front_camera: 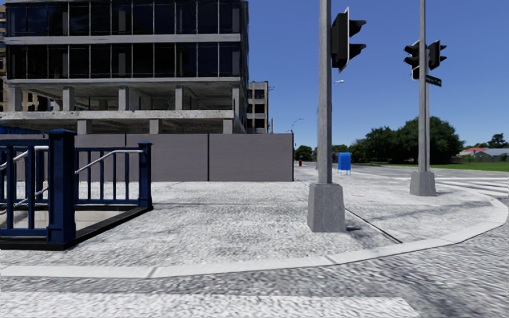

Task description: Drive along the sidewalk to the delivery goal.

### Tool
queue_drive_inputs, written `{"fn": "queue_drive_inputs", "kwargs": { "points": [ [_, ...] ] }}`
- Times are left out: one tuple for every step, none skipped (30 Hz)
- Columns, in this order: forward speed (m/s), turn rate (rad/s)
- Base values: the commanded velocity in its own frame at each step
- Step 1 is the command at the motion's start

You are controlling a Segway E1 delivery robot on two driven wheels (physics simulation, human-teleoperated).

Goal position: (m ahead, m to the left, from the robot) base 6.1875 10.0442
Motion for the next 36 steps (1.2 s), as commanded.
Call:
{"fn": "queue_drive_inputs", "kwargs": {
  "points": [
    [2.00, 0.54],
    [2.00, 0.54],
    [2.00, 0.53],
    [2.00, 0.53],
    [2.00, 0.00],
    [2.00, 0.00],
    [2.00, 0.00],
    [2.00, 0.00],
    [2.00, 0.00],
    [2.00, 0.00],
    [2.00, 0.00],
    [2.00, 0.00],
    [2.00, 0.00],
    [2.00, 0.00],
    [2.00, 0.00],
    [2.00, 0.00],
    [2.00, 0.00],
    [2.00, 0.00],
    [2.00, 0.00],
    [2.00, 0.00],
    [2.00, 0.00],
    [2.00, 0.00],
    [2.00, 0.00],
    [2.00, 0.00],
    [2.00, 0.00],
    [2.00, 0.00],
    [2.00, 0.00],
    [2.00, 0.00],
    [1.99, 0.00],
    [1.99, 0.00],
    [1.91, 0.00],
    [1.80, 0.00],
    [1.76, 0.00],
    [1.76, 0.00],
    [1.74, 0.00],
    [1.74, 0.00]
  ]
}}
